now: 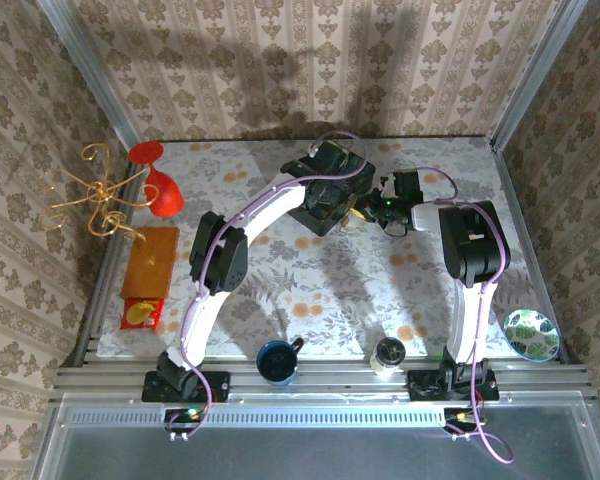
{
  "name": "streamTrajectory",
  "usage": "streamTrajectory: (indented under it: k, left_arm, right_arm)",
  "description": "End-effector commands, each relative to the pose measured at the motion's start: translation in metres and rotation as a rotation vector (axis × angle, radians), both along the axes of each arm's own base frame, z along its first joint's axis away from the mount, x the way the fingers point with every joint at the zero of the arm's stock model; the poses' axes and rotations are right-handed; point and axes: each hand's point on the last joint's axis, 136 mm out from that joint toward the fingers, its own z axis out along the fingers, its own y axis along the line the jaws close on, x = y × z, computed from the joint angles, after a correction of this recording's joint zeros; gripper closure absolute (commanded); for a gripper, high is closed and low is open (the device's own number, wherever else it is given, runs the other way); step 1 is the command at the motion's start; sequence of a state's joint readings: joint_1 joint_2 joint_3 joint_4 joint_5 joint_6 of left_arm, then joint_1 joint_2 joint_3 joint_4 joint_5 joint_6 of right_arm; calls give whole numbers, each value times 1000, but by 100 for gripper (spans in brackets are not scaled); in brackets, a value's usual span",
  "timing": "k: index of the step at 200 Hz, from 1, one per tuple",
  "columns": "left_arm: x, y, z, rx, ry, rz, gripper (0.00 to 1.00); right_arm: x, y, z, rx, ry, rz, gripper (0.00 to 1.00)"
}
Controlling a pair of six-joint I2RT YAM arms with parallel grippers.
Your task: Unlock the padlock with the key
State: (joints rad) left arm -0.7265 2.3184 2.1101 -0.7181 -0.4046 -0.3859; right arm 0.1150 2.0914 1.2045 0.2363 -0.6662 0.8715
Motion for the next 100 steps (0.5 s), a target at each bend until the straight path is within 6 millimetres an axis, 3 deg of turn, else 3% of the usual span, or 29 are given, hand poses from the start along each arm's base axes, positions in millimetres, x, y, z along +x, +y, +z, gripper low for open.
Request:
streamTrajectory:
  k: [1, 45, 100]
  left_arm:
    - [-10, 24, -28, 168, 76, -12, 0]
    - [-25, 32, -51, 199, 150, -23, 0]
    - [-32, 36, -59, 200, 177, -19, 0]
  right_arm:
    - [-2, -7, 8, -11, 8, -30, 100]
    - [5, -18, 8, -14, 8, -76, 100]
    - [16, -24, 15, 5, -1, -101, 100]
